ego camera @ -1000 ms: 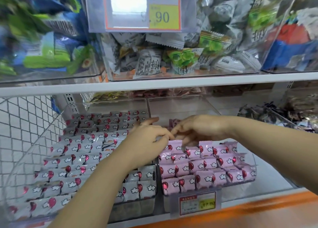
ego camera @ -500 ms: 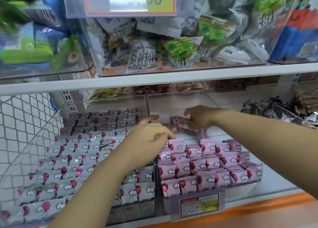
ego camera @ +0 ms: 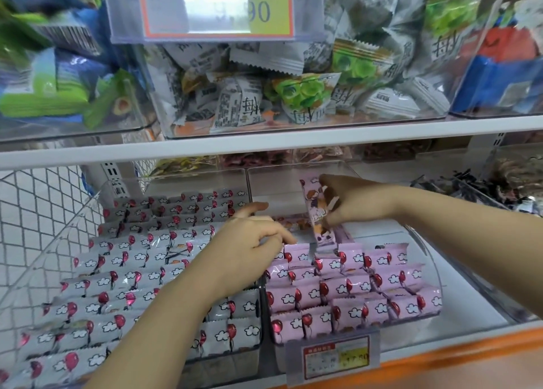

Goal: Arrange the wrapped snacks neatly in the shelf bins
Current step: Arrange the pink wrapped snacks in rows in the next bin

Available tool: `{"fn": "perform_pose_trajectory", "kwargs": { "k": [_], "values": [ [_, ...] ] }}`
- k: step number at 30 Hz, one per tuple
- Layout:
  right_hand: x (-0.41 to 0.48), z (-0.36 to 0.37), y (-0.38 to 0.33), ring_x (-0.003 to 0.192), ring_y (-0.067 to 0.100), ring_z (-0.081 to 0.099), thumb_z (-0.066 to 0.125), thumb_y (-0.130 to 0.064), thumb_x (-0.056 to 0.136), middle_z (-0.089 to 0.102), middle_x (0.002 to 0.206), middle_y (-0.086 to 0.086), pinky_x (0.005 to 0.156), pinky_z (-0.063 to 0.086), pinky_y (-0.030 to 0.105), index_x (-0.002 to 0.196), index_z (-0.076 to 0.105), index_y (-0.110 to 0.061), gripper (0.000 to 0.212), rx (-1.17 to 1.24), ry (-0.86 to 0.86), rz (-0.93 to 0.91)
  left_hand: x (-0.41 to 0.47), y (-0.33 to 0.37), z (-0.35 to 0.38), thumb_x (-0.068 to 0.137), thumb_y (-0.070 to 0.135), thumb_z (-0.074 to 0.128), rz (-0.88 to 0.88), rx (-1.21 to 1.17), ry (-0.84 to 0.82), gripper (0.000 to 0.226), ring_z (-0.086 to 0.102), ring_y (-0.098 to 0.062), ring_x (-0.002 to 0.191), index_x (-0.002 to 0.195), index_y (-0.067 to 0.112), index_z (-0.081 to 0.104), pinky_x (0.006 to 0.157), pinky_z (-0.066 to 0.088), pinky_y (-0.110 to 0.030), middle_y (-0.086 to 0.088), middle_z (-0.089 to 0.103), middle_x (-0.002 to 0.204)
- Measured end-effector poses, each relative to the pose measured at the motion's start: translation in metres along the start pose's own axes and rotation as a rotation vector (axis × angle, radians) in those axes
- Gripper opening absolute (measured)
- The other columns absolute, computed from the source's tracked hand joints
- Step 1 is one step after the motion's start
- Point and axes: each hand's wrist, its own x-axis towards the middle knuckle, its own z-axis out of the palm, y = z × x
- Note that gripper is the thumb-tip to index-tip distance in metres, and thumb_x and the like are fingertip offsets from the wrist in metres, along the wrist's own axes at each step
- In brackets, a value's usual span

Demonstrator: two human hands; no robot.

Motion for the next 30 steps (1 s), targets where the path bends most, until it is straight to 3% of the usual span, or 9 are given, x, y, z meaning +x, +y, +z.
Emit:
{"fn": "perform_pose_trajectory", "kwargs": {
  "k": [3, 5, 7, 10, 15, 18, 21, 26, 30],
  "values": [
    [-0.022, 0.005, -0.002, 0.089, 0.036, 0.064, 0.072, -0.016, 0.077, 0.065, 0.101, 0.015, 0.081, 0.052, 0.047, 0.109, 0.049, -0.014, 0.039, 0.181, -0.062, -0.039, -0.001, 0.001, 0.0, 0.095, 0.023, 0.043, -0.006, 0.013, -0.001, 0.033, 0.027, -0.008, 0.133, 0.088, 0.047, 0.064, 0.103, 0.014, -0.021, 0.032, 0.053, 0.077],
    [-0.031, 0.006, -0.004, 0.076, 0.021, 0.061, 0.072, -0.024, 0.079, 0.065, 0.095, 0.01, 0.075, 0.053, 0.039, 0.096, 0.055, -0.021, 0.025, 0.21, -0.096, -0.034, -0.001, 0.002, 0.001, 0.096, 0.023, 0.044, -0.012, 0.018, 0.003, 0.031, 0.023, -0.005, 0.134, 0.091, 0.045, 0.065, 0.1, 0.014, -0.02, 0.03, 0.053, 0.082],
    [-0.038, 0.005, -0.01, 0.071, 0.006, 0.054, 0.069, -0.042, 0.079, 0.063, 0.086, -0.003, 0.072, 0.046, 0.027, 0.093, 0.057, -0.026, 0.025, 0.218, -0.171, -0.021, -0.002, 0.004, 0.001, 0.096, 0.022, 0.043, -0.005, 0.027, 0.002, 0.03, 0.021, -0.003, 0.135, 0.095, 0.04, 0.067, 0.099, 0.014, -0.02, 0.032, 0.053, 0.084],
    [-0.044, 0.001, -0.017, 0.099, 0.001, 0.055, 0.046, -0.061, 0.081, 0.061, 0.107, -0.016, 0.088, 0.04, 0.023, 0.104, 0.059, -0.033, 0.038, 0.273, -0.3, 0.05, -0.003, 0.004, 0.001, 0.096, 0.022, 0.042, -0.004, 0.04, 0.0, 0.031, 0.019, -0.003, 0.135, 0.095, 0.038, 0.068, 0.099, 0.015, -0.021, 0.034, 0.053, 0.088],
    [-0.035, 0.015, -0.018, 0.134, 0.011, 0.034, 0.034, -0.038, 0.1, 0.032, 0.151, -0.005, 0.099, 0.022, 0.018, 0.14, 0.042, -0.02, 0.044, 0.147, -0.326, 0.08, -0.003, 0.003, 0.001, 0.096, 0.022, 0.042, 0.003, 0.034, 0.0, 0.03, 0.018, 0.001, 0.134, 0.095, 0.036, 0.069, 0.102, 0.015, -0.022, 0.033, 0.055, 0.091],
    [-0.03, 0.019, -0.021, 0.135, 0.011, 0.032, 0.034, -0.033, 0.101, 0.03, 0.152, -0.003, 0.097, 0.022, 0.017, 0.141, 0.04, -0.016, 0.044, 0.101, -0.371, 0.112, -0.001, 0.002, 0.002, 0.096, 0.022, 0.042, 0.005, 0.022, -0.002, 0.03, 0.018, 0.002, 0.133, 0.093, 0.036, 0.069, 0.102, 0.015, -0.022, 0.03, 0.057, 0.089],
    [-0.028, 0.013, -0.025, 0.119, 0.006, 0.04, 0.035, -0.033, 0.101, 0.042, 0.138, -0.009, 0.095, 0.028, 0.017, 0.135, 0.048, -0.017, 0.04, 0.094, -0.356, 0.113, -0.001, 0.001, 0.002, 0.096, 0.022, 0.042, 0.007, 0.019, 0.003, 0.03, 0.019, 0.0, 0.134, 0.095, 0.037, 0.069, 0.102, 0.015, -0.023, 0.028, 0.058, 0.088],
    [-0.023, 0.014, -0.019, 0.134, 0.016, 0.035, 0.032, -0.047, 0.098, 0.038, 0.146, -0.005, 0.113, 0.027, 0.034, 0.139, 0.044, -0.019, 0.05, 0.128, -0.337, 0.124, -0.001, -0.001, 0.002, 0.096, 0.023, 0.043, 0.017, 0.014, 0.013, 0.03, 0.019, -0.001, 0.135, 0.096, 0.039, 0.068, 0.104, 0.015, -0.024, 0.031, 0.056, 0.087],
    [-0.019, 0.016, -0.018, 0.117, 0.015, 0.047, 0.032, -0.05, 0.097, 0.051, 0.128, -0.005, 0.103, 0.037, 0.033, 0.131, 0.051, -0.023, 0.047, 0.183, -0.31, 0.121, -0.002, 0.003, 0.002, 0.096, 0.021, 0.042, 0.038, 0.025, 0.03, 0.031, 0.018, 0.003, 0.131, 0.1, 0.039, 0.067, 0.1, 0.016, -0.021, 0.033, 0.055, 0.101]
  ]
}}
